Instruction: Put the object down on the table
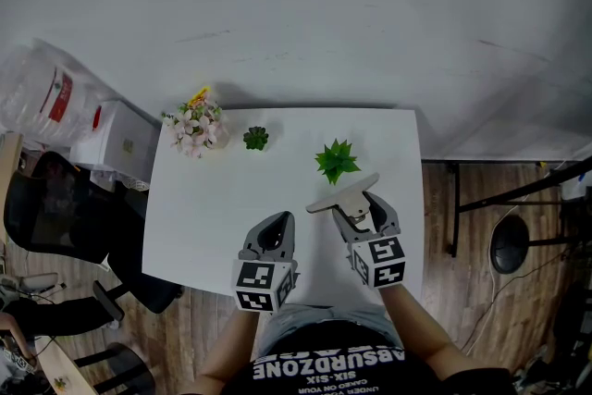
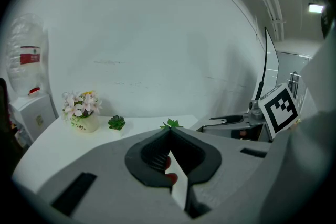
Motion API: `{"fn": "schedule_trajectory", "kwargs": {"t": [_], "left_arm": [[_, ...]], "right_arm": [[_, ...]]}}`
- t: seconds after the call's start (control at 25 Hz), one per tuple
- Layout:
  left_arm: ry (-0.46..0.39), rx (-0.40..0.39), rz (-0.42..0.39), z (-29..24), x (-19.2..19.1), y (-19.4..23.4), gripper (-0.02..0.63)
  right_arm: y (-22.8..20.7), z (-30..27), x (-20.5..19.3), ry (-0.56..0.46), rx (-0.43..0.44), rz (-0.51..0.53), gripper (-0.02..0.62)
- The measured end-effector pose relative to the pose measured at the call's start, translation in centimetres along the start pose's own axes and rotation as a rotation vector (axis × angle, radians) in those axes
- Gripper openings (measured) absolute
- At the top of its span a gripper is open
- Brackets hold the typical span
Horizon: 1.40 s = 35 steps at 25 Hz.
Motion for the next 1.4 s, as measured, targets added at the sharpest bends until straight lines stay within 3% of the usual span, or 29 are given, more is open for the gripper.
{"fn": "schedule_trajectory", "kwargs": {"t": [1.4], "left_arm": [[0.028, 0.0, 0.016, -1.5, -0.5, 0.7, 0.002]], "right_arm": [[-0.8, -2.7, -2.2, 0.087, 0.004, 0.019, 0.285]]}}
Point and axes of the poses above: the fingertips, and each gripper's own axes: z backward along the fingers, y to its left, x out of its top, the point moved 4 cm from there along z, backward along the fingers, and after that the axes turned 7 degrees about -x, right-handed, at the moved point
